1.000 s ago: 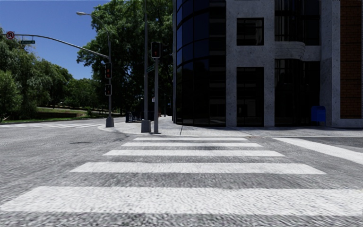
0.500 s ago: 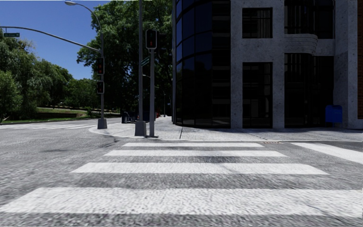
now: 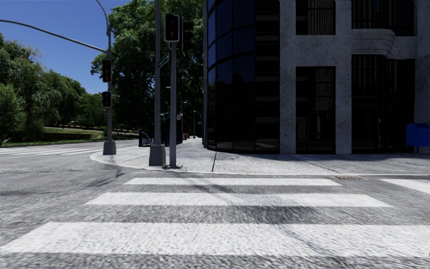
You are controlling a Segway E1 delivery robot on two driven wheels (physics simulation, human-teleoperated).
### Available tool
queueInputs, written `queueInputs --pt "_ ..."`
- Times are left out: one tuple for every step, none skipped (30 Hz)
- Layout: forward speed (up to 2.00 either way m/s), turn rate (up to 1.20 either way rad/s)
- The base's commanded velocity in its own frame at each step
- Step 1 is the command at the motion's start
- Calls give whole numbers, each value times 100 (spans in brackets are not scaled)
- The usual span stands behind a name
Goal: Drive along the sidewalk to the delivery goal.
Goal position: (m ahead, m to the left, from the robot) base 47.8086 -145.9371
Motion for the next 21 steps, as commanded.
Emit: queueInputs --pt "200 0" --pt "200 0" --pt "200 0" --pt "200 0" --pt "200 0" --pt "200 0" --pt "200 0" --pt "200 0" --pt "200 0" --pt "200 -3" --pt "200 -3" --pt "200 -15" --pt "200 -31" --pt "200 -63" --pt "200 -86" --pt "200 -97" --pt "200 -99" --pt "200 -99" --pt "200 -60" --pt "200 -16" --pt "200 -5"
